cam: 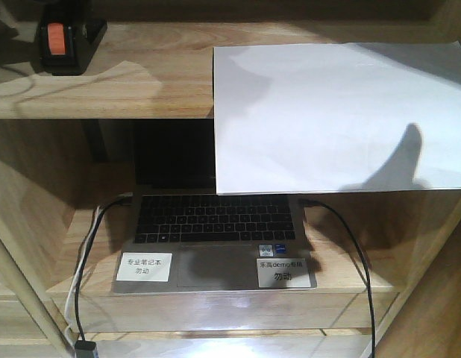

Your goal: Grab stapler and paper to desk for stapling

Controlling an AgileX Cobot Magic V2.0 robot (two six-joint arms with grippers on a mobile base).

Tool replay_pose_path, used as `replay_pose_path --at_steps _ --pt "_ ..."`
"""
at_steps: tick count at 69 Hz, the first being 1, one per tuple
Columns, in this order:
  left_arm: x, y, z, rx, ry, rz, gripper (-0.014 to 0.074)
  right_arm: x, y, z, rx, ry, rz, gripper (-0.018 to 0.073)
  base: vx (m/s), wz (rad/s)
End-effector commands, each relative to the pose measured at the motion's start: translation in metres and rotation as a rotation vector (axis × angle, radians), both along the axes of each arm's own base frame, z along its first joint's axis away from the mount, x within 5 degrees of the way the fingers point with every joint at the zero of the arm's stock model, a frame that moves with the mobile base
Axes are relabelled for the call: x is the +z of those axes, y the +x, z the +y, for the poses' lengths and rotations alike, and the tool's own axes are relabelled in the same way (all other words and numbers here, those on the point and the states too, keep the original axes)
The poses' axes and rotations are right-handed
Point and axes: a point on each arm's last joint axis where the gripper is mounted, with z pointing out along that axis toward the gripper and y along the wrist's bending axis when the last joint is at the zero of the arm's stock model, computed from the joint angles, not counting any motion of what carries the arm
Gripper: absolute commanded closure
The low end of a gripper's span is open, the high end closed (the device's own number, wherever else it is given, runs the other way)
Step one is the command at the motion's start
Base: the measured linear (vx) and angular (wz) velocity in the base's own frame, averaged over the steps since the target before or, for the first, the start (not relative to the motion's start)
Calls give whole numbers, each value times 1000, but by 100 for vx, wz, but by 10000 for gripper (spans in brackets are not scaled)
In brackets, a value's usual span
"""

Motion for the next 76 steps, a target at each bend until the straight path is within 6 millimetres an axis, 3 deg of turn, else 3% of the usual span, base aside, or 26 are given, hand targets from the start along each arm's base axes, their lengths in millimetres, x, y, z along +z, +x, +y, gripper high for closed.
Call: replay_pose_path --at_steps 1,18,28,41,52,76 --pt "16 -2 5 -8 -63 -82 13 14 1 -1 -13 5 -92 115 0 0" --pt "5 10 5 5 -58 -48 17 14 1 -1 -13 5 -92 115 0 0" --pt "6 10 5 3 -58 -56 63 14 1 -1 -13 5 -92 115 0 0" --pt "6 11 7 9 -60 -61 280 14 1 -1 -13 5 -92 115 0 0" --pt "6 11 7 7 -56 -64 605 14 1 -1 -13 5 -91 115 0 0" --pt "22 2 10 -30 -51 -156 603 14 1 -1 -12 5 -86 115 0 0"
